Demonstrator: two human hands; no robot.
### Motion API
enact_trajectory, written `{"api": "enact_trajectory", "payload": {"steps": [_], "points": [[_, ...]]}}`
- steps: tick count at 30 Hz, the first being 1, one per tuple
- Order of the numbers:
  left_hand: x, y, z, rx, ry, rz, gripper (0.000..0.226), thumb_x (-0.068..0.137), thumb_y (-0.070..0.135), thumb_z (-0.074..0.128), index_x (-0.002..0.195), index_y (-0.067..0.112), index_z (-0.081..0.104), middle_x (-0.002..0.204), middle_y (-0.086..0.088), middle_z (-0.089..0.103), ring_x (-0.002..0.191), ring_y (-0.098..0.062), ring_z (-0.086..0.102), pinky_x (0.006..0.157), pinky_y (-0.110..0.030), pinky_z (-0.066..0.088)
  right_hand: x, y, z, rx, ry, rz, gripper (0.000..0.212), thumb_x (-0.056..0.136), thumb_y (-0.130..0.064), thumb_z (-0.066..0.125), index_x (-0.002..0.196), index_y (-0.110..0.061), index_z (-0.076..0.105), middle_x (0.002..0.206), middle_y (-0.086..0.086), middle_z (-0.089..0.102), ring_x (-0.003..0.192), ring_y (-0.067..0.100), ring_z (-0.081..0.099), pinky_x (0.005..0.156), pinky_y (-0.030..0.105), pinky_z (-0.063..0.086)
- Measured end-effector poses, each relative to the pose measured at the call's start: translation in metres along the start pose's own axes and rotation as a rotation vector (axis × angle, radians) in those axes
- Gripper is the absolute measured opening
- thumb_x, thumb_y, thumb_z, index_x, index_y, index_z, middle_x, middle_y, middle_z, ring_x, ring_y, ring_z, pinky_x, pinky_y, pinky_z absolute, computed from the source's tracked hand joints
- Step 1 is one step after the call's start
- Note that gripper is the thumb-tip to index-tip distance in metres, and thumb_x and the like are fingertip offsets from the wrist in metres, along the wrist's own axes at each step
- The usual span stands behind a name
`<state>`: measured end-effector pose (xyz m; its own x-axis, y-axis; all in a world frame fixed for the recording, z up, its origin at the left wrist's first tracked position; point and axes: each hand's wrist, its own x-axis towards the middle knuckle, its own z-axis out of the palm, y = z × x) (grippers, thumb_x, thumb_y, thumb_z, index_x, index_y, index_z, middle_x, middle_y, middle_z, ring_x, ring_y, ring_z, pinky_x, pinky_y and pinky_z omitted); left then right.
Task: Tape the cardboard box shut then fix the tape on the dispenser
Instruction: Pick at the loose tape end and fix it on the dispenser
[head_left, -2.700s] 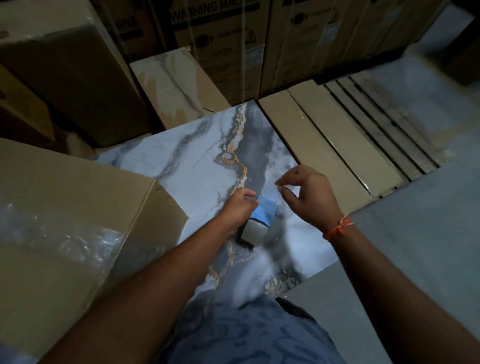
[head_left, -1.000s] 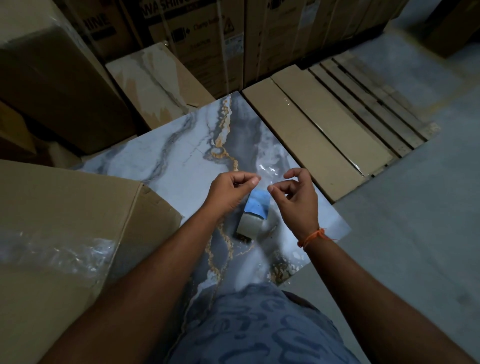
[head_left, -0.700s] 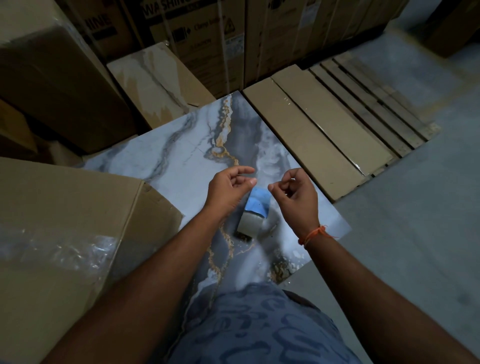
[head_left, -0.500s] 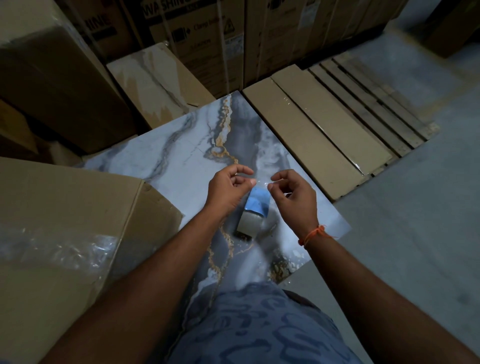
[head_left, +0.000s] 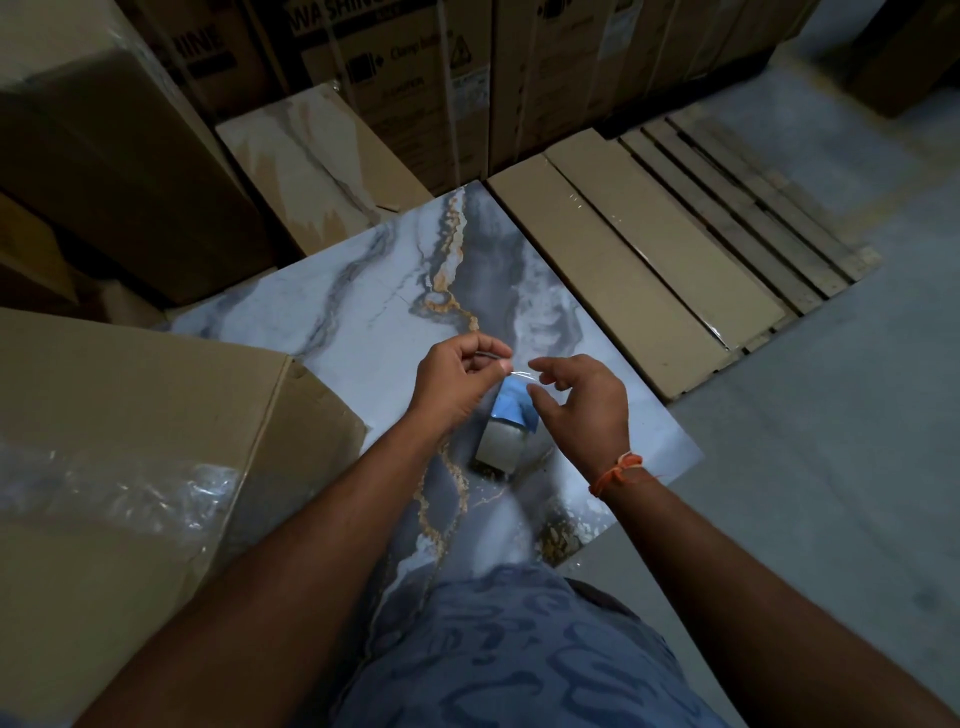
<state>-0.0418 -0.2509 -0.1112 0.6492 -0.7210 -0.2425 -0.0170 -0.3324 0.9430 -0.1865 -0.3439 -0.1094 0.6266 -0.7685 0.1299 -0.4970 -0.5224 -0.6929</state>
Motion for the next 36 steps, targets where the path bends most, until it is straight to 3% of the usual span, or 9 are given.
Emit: {"api": "enact_trajectory", "payload": {"steps": [9,13,16,19,23,26,28,32,36], "points": [[-0.006,0.002,-0.005,0.040,-0.006,0.018,0.015,0.089,0.011,0.073,0.098,0.023,0.077,0.097,-0.007,0.079,0.097,-0.022,0.073,0.098,-0.043,0.058,-0.002,-0.005,-0.001,0.022,-0.001,0.022,0.021,0.084,-0.014,0.077,0.104,-0.015,0.079,0.089,0.004,0.075,0.079,0.023,0.067,0.080,0.046,0.056],[-0.013,-0.003,-0.009,0.289,0.002,0.131,0.027,0.086,0.022,0.077,0.112,0.031,0.076,0.116,0.009,0.071,0.088,-0.010,0.068,0.088,-0.031,0.060,-0.003,-0.007,0.000,0.037,-0.017,0.043,0.018,0.084,-0.014,0.077,0.102,-0.015,0.080,0.089,0.004,0.076,0.080,0.022,0.067,0.079,0.047,0.056],[-0.017,-0.007,-0.011,0.536,0.017,0.290,0.036,0.082,0.026,0.084,0.116,0.034,0.075,0.131,0.007,0.057,0.101,-0.011,0.061,0.083,-0.025,0.055,-0.004,-0.007,0.000,0.058,-0.034,0.066,0.017,0.084,-0.014,0.077,0.100,-0.016,0.080,0.090,0.003,0.076,0.080,0.020,0.067,0.078,0.045,0.057],[-0.018,-0.005,-0.011,0.677,0.052,0.424,0.032,0.079,0.025,0.086,0.110,0.030,0.078,0.132,0.005,0.059,0.108,-0.016,0.058,0.086,-0.033,0.055,-0.005,-0.007,0.000,0.066,-0.046,0.052,0.014,0.083,-0.013,0.078,0.097,-0.017,0.080,0.087,0.003,0.076,0.078,0.020,0.067,0.076,0.045,0.058],[-0.017,-0.003,-0.007,0.749,0.071,0.522,0.015,0.082,0.024,0.083,0.097,0.025,0.081,0.124,0.003,0.066,0.102,-0.020,0.061,0.080,-0.046,0.055,-0.009,-0.008,0.000,0.043,-0.070,0.042,0.012,0.083,-0.014,0.078,0.093,-0.020,0.080,0.086,0.002,0.074,0.080,0.019,0.065,0.078,0.041,0.055],[-0.019,-0.007,-0.007,0.767,0.054,0.552,0.012,0.083,0.023,0.083,0.095,0.023,0.081,0.120,0.002,0.069,0.100,-0.020,0.063,0.077,-0.047,0.055,-0.014,-0.004,0.002,-0.031,-0.068,0.066,0.010,0.084,-0.020,0.078,0.093,-0.021,0.080,0.091,0.003,0.069,0.090,0.020,0.059,0.080,0.025,0.040],[-0.021,-0.009,-0.008,0.757,0.039,0.552,0.011,0.083,0.020,0.083,0.093,0.022,0.081,0.118,0.001,0.069,0.100,-0.021,0.063,0.077,-0.047,0.055,-0.018,-0.001,0.003,-0.068,-0.041,0.083,0.009,0.083,-0.023,0.080,0.091,-0.021,0.081,0.093,0.003,0.062,0.094,0.019,0.053,0.078,0.018,0.029],[-0.023,-0.017,-0.012,0.658,-0.073,0.494,0.005,0.086,0.023,0.080,0.091,0.022,0.081,0.114,0.003,0.068,0.103,-0.018,0.063,0.083,-0.040,0.055,-0.028,0.005,0.004,-0.049,-0.091,0.054,0.007,0.084,-0.023,0.080,0.090,-0.019,0.082,0.093,0.005,0.061,0.096,0.022,0.054,0.078,0.016,0.027],[-0.023,-0.023,-0.012,0.387,-0.101,0.183,0.014,0.093,0.033,0.070,0.098,0.025,0.079,0.105,0.007,0.072,0.093,-0.008,0.067,0.085,-0.030,0.055,-0.033,0.012,0.001,-0.028,-0.140,0.020,0.010,0.087,-0.021,0.077,0.095,-0.019,0.082,0.093,0.006,0.065,0.094,0.024,0.059,0.077,0.019,0.029]]}}
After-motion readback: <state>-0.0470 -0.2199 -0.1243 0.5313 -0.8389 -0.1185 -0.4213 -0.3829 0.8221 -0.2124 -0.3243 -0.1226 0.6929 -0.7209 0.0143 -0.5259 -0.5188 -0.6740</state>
